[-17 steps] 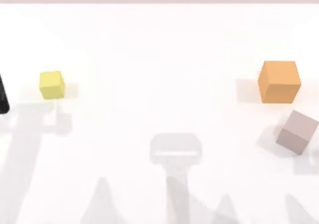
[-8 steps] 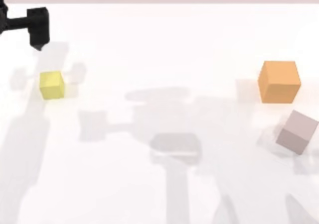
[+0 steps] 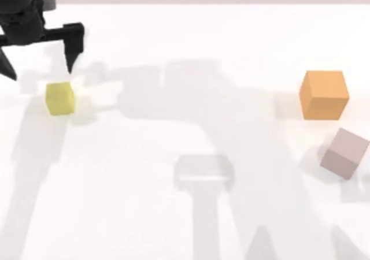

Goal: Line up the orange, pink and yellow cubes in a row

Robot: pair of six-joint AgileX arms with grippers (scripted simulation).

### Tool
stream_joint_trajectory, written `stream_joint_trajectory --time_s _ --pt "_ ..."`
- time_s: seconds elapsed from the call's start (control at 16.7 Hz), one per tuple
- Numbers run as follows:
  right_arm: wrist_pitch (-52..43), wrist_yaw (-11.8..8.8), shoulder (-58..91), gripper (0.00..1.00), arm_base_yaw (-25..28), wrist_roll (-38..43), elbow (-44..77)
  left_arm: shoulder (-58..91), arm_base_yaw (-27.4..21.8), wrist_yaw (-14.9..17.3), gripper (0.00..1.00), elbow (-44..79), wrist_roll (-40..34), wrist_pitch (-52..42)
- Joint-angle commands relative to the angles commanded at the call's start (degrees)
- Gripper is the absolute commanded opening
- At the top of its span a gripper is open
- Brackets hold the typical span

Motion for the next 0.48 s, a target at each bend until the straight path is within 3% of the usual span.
stream_joint_trajectory --time_s 0.48 --pt "0.0 0.0 0.0 1.00 0.0 0.0 0.0 3.5 0.2 0.0 1.00 3.4 -0.3 -1.8"
